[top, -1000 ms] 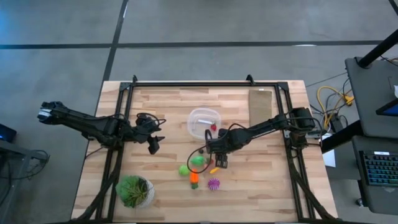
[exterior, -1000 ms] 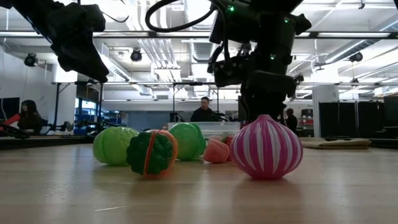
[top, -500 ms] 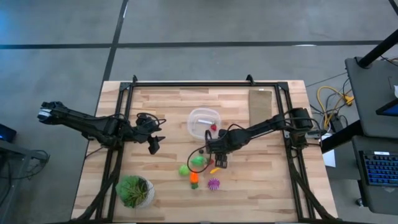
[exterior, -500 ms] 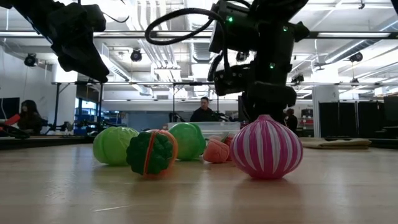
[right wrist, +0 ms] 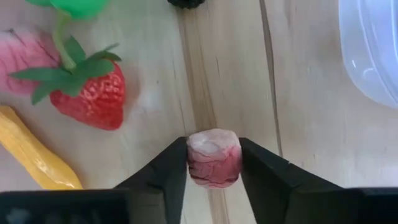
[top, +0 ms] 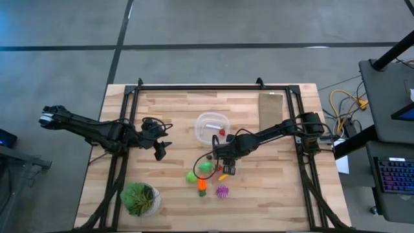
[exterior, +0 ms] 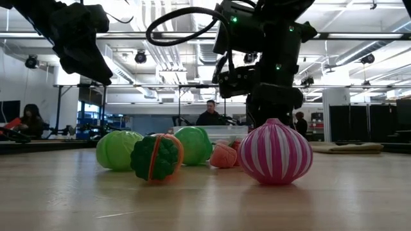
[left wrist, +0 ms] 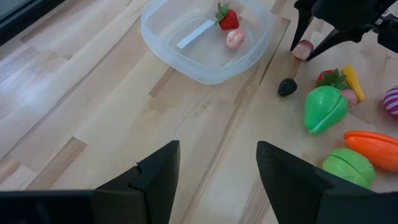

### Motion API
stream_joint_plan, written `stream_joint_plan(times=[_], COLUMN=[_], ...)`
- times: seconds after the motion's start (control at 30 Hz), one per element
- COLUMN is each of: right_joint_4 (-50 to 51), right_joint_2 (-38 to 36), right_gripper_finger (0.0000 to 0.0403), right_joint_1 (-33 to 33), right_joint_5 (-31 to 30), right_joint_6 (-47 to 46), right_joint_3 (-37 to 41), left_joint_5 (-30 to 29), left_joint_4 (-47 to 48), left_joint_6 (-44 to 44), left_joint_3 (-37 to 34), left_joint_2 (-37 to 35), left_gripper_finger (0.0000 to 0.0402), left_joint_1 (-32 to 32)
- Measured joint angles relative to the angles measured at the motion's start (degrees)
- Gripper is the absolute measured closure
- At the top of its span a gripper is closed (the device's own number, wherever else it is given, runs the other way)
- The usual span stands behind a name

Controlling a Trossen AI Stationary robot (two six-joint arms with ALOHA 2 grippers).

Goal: Pick and placing Produce into tupperware
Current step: Put the top pink peach into the transparent container

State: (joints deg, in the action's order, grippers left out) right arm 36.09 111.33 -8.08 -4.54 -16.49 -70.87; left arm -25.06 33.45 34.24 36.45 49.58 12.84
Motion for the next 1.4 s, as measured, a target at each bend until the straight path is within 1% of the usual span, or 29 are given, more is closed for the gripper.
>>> stream_joint_plan(times=[0.2,0.33,0.47,0.57,0.67,0.73,0.8,0.93,1.03,1.2,1.4], right_joint_4=[2.0,3.6,6.8,13.2,20.2,22.1,22.6,23.7,23.6,23.5,23.8], right_joint_2=[-0.9,-2.5,-4.0,-4.2,-4.1,-4.2,-4.1,-1.5,1.5,6.8,12.9], right_gripper_finger=[0.0317,0.0319,0.0310,0.0309,0.0308,0.0308,0.0308,0.0308,0.0307,0.0307,0.0305], right_joint_1=[0.2,0.6,2.0,4.0,5.8,7.2,9.2,14.5,17.1,19.8,22.4], right_joint_5=[0.2,0.3,0.2,0.5,-0.1,-1.0,-0.6,4.2,5.3,3.9,1.4], right_joint_6=[0.0,0.4,0.7,1.1,3.6,4.6,4.5,5.4,7.9,12.3,13.6], right_joint_3=[-0.6,-3.9,-9.0,-14.9,-21.1,-24.8,-27.1,-29.0,-29.5,-31.2,-35.0], left_joint_5=[0.0,0.0,0.0,0.0,0.0,0.0,0.0,0.0,0.0,0.0,0.0], left_joint_4=[0.0,0.0,0.0,0.0,0.0,0.0,0.0,0.0,0.0,-0.1,0.0], left_joint_6=[0.0,0.0,-0.1,-0.1,-0.1,-0.1,-0.1,-0.1,-0.1,-0.1,0.0], left_joint_3=[0.0,0.0,0.0,0.0,0.0,0.0,0.0,0.0,0.0,0.0,0.0], left_joint_2=[0.0,0.0,0.0,0.0,0.0,0.0,0.0,0.0,0.0,0.0,0.0], left_gripper_finger=[0.0203,0.0203,0.0203,0.0203,0.0203,0.0203,0.0203,0.0203,0.0203,0.0203,0.0203], left_joint_1=[0.0,0.0,0.0,0.0,0.0,0.0,0.0,0.0,0.0,0.0,0.0])
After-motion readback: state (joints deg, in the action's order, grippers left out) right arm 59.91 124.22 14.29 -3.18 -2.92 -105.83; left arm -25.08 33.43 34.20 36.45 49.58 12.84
